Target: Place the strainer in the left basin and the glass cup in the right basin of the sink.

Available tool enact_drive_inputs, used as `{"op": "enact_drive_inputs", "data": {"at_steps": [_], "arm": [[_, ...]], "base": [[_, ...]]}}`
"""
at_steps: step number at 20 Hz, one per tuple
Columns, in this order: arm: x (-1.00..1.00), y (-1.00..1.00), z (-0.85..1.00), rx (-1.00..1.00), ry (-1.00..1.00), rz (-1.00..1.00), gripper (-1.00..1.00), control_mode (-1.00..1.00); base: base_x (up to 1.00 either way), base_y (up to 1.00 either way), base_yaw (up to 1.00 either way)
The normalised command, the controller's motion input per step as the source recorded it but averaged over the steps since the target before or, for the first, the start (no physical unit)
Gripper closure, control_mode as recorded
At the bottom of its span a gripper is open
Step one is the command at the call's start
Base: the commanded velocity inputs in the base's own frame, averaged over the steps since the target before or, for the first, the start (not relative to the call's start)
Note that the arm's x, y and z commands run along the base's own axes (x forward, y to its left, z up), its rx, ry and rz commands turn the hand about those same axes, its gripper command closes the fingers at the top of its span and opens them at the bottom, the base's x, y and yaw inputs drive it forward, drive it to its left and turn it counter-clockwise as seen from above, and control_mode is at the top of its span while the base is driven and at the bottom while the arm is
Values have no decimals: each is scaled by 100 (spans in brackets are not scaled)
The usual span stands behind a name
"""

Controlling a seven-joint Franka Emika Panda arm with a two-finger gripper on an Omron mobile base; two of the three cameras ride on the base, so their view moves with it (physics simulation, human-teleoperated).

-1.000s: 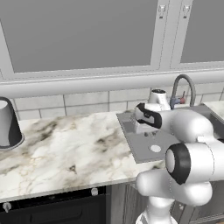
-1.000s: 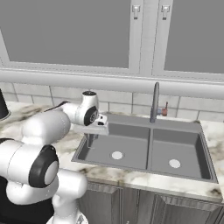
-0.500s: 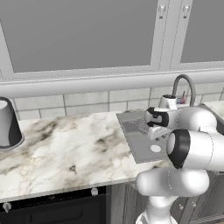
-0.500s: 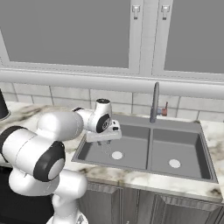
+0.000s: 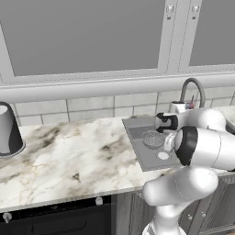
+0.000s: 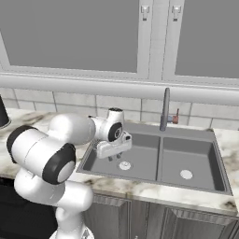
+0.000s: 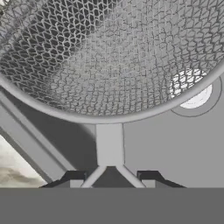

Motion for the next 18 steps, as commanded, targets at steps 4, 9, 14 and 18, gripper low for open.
{"op": "enact_drive_inputs", "data": {"at_steps": [4, 9, 14, 18], "arm": [[-8, -53, -17, 1, 0, 27, 100, -100], [-1, -57, -3, 1, -1, 21, 100, -100], [7, -8, -2, 0, -5, 9, 100, -100], [31, 16, -7, 0, -2, 0, 100, -100]], "base": [[0, 0, 0], [0, 0, 0], [0, 0, 0], [0, 0, 0]]}}
